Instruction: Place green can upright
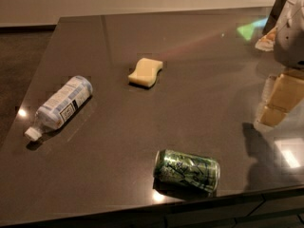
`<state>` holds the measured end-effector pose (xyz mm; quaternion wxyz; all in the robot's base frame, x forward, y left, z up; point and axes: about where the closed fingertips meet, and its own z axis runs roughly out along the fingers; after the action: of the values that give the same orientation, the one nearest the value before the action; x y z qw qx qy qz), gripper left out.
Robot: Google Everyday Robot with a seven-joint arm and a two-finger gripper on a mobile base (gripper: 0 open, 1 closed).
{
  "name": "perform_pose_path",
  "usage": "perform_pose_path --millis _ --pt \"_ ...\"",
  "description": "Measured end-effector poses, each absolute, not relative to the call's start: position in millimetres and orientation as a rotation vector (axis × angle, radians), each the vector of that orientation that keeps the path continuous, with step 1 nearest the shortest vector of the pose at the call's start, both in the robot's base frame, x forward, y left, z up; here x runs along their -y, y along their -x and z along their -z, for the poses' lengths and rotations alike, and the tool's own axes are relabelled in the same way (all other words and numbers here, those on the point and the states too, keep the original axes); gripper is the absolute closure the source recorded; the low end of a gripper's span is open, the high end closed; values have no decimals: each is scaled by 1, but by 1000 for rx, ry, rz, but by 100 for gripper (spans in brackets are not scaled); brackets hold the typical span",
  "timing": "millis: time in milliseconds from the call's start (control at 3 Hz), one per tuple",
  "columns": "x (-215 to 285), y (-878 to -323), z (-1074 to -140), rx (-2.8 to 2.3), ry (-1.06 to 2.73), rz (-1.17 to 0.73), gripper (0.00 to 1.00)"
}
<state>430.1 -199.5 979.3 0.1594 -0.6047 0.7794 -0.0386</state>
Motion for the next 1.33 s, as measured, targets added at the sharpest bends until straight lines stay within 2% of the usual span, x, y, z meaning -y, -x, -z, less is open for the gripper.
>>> perform_pose_path --millis 333,1333 --pt "172 -422 -975 -2238 1747 99 0" --pt "102 -391 -945 -2265 1823 -96 0"
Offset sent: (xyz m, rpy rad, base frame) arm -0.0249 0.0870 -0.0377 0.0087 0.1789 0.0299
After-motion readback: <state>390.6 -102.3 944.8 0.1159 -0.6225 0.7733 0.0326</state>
